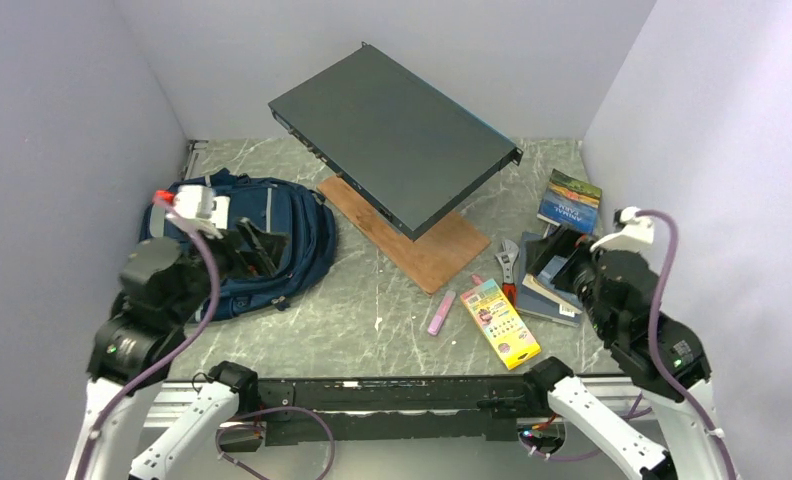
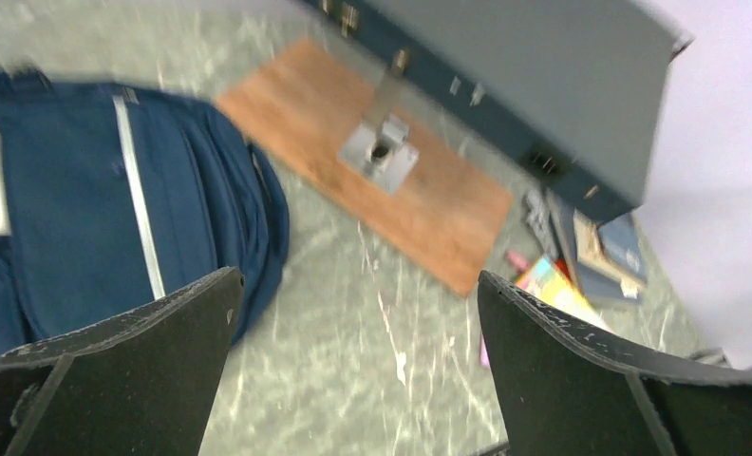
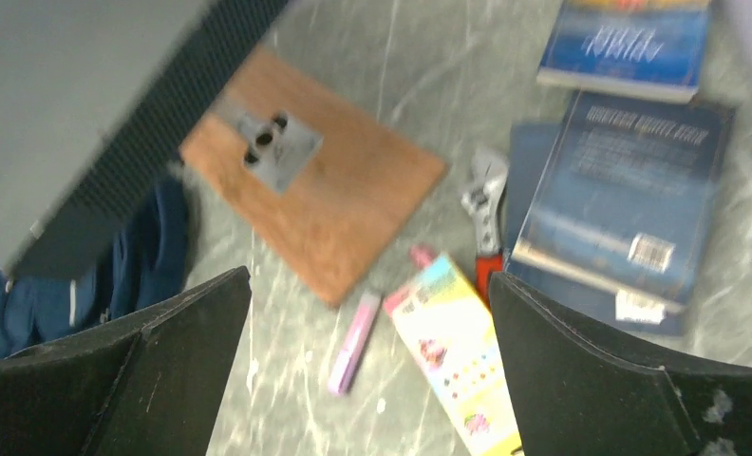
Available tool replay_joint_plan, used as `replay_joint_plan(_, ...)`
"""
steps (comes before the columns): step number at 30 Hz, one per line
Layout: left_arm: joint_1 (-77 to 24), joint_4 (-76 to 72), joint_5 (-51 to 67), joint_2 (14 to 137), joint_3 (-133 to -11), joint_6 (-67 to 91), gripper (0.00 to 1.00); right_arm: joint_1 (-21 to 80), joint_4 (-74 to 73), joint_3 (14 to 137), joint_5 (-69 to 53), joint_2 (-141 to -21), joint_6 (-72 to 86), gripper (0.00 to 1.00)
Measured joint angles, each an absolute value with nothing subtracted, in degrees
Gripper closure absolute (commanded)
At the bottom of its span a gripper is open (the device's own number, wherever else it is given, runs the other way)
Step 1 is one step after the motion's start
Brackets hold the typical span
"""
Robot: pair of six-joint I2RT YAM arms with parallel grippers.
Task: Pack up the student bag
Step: Unzip the student bag at the center of the board.
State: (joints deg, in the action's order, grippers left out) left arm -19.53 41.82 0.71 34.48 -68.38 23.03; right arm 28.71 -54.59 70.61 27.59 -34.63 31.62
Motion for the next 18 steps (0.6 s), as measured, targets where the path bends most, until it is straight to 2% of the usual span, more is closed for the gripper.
replay_joint_plan(5,-19.53,41.56,6.26,35.42,-55.11,26.98,0.01,28.71,-54.81,56.62,17.50,-25.39,38.24,0.00)
replay_joint_plan(10,-19.53,41.67,8.60,35.79,-47.35,30.06,0.01,28.71,-44.36,42.02,4.64,-18.98,43.03,0.00)
replay_joint_plan(15,-19.53,41.60,7.14,35.66,-45.04,31.83,0.01,29.28,-25.04,27.38,-11.00,-27.81,45.93,0.00)
replay_joint_plan(18,-18.92,41.25,5.13,38.52,-46.09,31.66,0.01,32.05,-13.21,21.78,-16.03,-34.41,48.14,0.00)
